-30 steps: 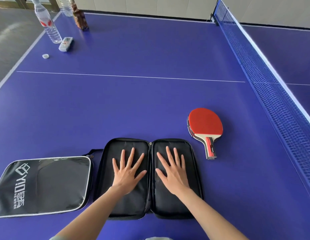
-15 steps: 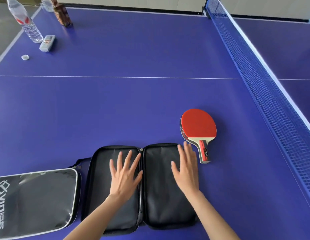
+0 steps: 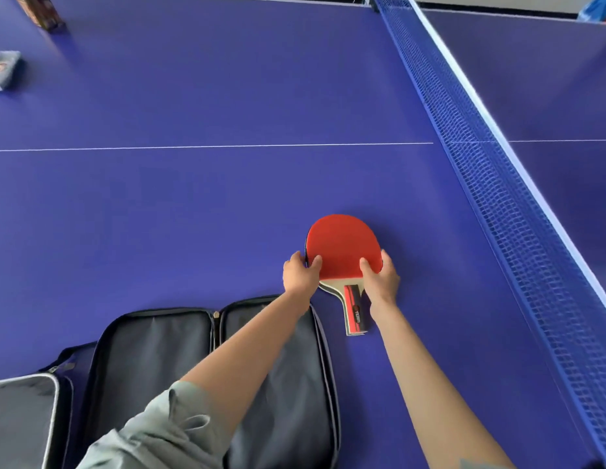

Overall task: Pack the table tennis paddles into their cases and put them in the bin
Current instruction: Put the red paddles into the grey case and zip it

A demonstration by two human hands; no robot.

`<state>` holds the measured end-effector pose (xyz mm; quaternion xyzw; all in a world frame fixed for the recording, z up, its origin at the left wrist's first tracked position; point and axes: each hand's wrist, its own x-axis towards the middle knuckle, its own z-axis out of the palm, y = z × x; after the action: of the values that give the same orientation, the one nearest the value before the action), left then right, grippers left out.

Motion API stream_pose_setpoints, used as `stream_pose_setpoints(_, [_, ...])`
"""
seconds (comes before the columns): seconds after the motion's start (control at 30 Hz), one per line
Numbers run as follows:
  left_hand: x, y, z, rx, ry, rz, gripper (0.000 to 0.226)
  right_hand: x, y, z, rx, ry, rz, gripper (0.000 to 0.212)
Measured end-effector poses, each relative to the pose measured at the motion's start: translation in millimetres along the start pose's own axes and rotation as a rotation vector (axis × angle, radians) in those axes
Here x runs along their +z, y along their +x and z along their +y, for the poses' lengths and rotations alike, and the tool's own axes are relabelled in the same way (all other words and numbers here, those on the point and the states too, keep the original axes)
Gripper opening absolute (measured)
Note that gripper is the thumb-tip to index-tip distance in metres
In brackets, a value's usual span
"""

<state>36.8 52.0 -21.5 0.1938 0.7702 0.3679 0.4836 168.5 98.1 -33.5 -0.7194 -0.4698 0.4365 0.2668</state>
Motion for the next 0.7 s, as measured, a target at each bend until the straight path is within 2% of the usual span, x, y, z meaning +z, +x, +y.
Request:
stream_pose_setpoints(0.07, [7,6,6,-0.045,-0.026,0.077,0.033,1,7,3,-0.021,0.076,0.049,0.036])
stream_pose_setpoints(0.13, [8,8,10,-0.050,-0.049,0.097,0.038,-2,10,1,-0.016,0.171,0.059,0.017])
stream_pose_setpoints(0.17, [7,8,11,-0.044,-0.057,0.091,0.041,-4,11,0,-0.011,0.219,0.048,0.014])
stream_pose_setpoints(0.27, [1,3,11,-0.036,-0.096,0.090,0.046,-11,6,-6,-0.016,0.317,0.014,0.021])
stream_pose_setpoints(0.4, [-22,-15,1,0.002,-0.165,0.096,0.044,-14,-19,-7,-0.044,0.391,-0.062,0.019])
stream_pose_setpoints(0.7, [-96,-69,-44,0.090,-0.163,0.121,0.047,7,-110,10,-0.013,0.414,-0.143,0.023])
